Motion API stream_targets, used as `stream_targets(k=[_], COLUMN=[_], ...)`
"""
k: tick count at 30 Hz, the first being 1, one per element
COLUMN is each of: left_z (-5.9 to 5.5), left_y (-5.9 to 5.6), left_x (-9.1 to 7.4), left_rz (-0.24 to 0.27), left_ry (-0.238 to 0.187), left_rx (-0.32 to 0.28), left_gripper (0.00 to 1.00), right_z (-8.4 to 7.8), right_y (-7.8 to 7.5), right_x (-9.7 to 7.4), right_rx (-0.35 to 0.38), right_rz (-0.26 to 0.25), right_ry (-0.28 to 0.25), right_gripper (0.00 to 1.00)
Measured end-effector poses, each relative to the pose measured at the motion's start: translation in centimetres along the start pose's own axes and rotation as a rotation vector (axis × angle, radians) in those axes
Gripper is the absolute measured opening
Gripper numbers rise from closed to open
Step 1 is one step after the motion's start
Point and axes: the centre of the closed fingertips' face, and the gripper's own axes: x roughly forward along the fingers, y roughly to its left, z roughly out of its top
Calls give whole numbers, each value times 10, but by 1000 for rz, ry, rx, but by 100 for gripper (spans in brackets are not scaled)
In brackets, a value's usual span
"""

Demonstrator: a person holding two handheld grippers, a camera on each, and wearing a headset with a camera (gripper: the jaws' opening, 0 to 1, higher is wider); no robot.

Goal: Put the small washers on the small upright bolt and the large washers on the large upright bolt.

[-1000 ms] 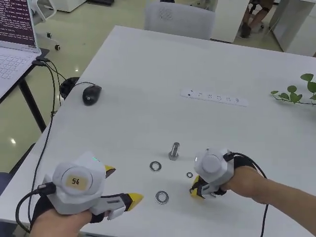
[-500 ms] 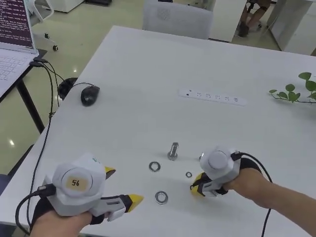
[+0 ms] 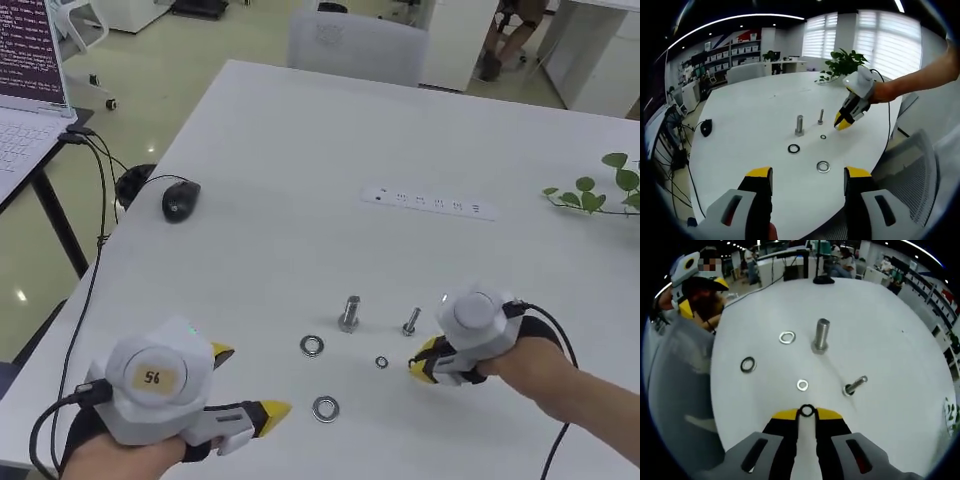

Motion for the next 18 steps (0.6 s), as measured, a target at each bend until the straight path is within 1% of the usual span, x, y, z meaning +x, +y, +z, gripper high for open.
stream_targets(k=[5,9,12,14,16,18], left_z=[0,-2,-3,-3,-3,-4], left_y=[-1,-2,-2,-1,-1,1], left_x=[1,1,0,0,-1,-1], left_rz=[-2,-2,0,1,4,7], left_ry=[-1,0,0,0,-1,-2], left_rx=[1,-2,-6,-7,-8,-11], left_gripper=[57,57,57,57,57,57], right_z=[6,12,19,22,26,28], right_y=[-19,-31,-42,-46,-47,-51], right_x=[-15,-22,-26,-27,-28,-27], right_rx=[11,-11,-24,-33,-49,-72], right_rz=[-29,-51,-65,-73,-68,-70], right_ry=[-14,-9,-13,-14,-8,1], right_gripper=[13,13,13,13,13,13])
